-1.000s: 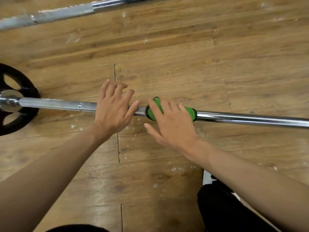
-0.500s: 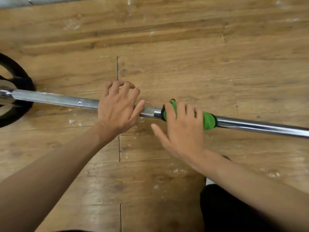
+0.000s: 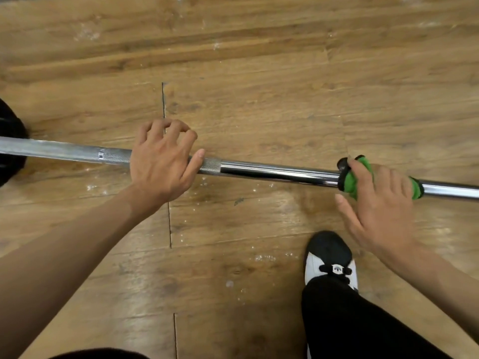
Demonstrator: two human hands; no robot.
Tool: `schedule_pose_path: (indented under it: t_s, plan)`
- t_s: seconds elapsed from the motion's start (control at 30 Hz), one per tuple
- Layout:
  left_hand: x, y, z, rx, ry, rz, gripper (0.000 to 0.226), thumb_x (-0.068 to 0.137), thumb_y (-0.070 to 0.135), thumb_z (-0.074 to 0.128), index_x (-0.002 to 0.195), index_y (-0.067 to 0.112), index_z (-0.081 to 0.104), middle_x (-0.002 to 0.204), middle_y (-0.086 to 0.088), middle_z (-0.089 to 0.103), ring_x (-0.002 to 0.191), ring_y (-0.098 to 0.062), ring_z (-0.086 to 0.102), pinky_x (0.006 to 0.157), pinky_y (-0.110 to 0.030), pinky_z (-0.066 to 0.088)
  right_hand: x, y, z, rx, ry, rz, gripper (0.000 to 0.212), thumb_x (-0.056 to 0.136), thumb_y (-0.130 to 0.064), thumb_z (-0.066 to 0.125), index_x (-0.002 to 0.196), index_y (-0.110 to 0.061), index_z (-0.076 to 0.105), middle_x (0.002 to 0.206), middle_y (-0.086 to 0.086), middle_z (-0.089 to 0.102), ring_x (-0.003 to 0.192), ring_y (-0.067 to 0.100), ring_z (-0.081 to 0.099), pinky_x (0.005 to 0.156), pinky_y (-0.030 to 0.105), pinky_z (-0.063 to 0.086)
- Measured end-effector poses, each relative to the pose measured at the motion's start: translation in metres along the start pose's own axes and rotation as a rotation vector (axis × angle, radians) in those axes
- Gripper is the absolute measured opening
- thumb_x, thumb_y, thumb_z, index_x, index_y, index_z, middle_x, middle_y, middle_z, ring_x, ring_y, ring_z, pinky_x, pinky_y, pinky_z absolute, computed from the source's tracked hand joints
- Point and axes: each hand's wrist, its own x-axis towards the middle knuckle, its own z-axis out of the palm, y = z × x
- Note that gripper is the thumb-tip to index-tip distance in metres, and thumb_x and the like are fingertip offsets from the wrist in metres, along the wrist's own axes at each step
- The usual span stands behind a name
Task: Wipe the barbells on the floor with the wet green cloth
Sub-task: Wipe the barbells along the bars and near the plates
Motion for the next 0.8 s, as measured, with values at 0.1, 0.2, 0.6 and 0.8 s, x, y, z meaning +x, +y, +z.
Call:
schedule_pose_path:
  t_s: [0.1,0.2,0.6,0.8]
  plan:
    - [-0.003,0.003,0.000,-0.012,0.011,-0.006,0.052,0.105,0.047,0.032,0.108,0.008,0.066,0.118,-0.011,0.066,0.110,-0.037,0.051,0.096,-0.051,0.035,0.004,-0.028,0.003,0.050,0.018,0.082,0.071,0.100,-0.059,0.034,0.135,-0.001,0.056,0.106,0.022,0.054,0.096,0.033,0.043,0.085,0.047,0.033]
    - [-0.006,0.005,0.000,-0.027,0.022,-0.032,0.052,0.105,0.047,0.033,0.105,0.009,0.067,0.115,-0.010,0.066,0.110,-0.037,0.053,0.095,-0.051,0.036,0.020,-0.079,0.001,0.094,-0.032,-0.033,0.074,0.097,-0.065,0.035,0.132,-0.004,0.058,0.107,0.019,0.058,0.097,0.028,0.043,0.084,0.044,0.032]
    - [-0.008,0.004,0.000,-0.040,0.045,-0.045,0.056,0.105,0.048,0.033,0.102,0.005,0.069,0.109,-0.015,0.069,0.105,-0.041,0.054,0.089,-0.050,0.036,0.017,-0.056,0.001,0.160,-0.006,-0.154,0.066,0.108,-0.055,0.026,0.142,-0.008,0.057,0.110,0.015,0.059,0.095,0.030,0.046,0.082,0.043,0.033]
    - [-0.010,0.007,0.006,-0.011,0.120,-0.046,0.051,0.105,0.046,0.035,0.098,0.006,0.067,0.104,-0.014,0.070,0.101,-0.040,0.053,0.084,-0.049,0.035,-0.009,0.019,-0.005,0.069,-0.010,0.130,0.073,0.106,-0.059,0.019,0.135,-0.005,0.058,0.104,0.021,0.052,0.093,0.035,0.046,0.084,0.048,0.033]
